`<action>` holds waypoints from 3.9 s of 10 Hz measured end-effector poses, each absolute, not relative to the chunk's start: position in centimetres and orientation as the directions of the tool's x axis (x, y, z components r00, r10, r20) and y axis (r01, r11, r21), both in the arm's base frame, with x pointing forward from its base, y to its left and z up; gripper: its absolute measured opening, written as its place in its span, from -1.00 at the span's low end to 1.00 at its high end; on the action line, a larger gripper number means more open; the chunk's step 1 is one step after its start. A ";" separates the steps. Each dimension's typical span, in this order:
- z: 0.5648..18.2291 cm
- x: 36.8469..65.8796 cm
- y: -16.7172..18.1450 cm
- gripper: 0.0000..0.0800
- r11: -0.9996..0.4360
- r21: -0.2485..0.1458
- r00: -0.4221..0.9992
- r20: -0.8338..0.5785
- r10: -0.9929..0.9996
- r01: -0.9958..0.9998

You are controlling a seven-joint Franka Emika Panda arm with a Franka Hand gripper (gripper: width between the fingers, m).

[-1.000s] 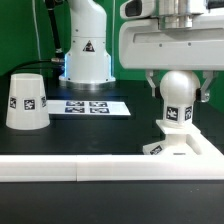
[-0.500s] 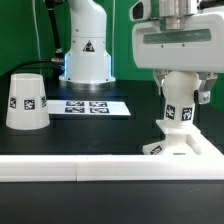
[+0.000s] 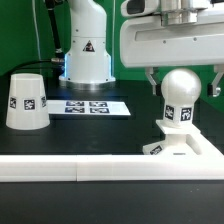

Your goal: Assemble lamp

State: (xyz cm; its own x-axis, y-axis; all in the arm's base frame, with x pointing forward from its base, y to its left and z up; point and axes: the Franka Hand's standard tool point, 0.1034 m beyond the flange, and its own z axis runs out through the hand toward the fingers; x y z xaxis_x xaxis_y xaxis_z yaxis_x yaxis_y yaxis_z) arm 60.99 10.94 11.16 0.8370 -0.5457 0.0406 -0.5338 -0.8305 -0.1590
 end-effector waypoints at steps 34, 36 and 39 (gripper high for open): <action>11.0 61.7 9.4 0.44 -0.908 0.072 0.894 0.157 0.419 0.413; 11.1 61.8 9.2 0.44 -0.973 0.041 0.958 0.172 0.230 0.226; 11.1 61.9 9.1 0.44 -0.998 0.014 0.982 0.181 0.058 0.057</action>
Offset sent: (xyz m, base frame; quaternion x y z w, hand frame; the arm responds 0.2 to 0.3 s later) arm 0.0000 0.0000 0.0000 0.0000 0.0000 -0.1938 0.9810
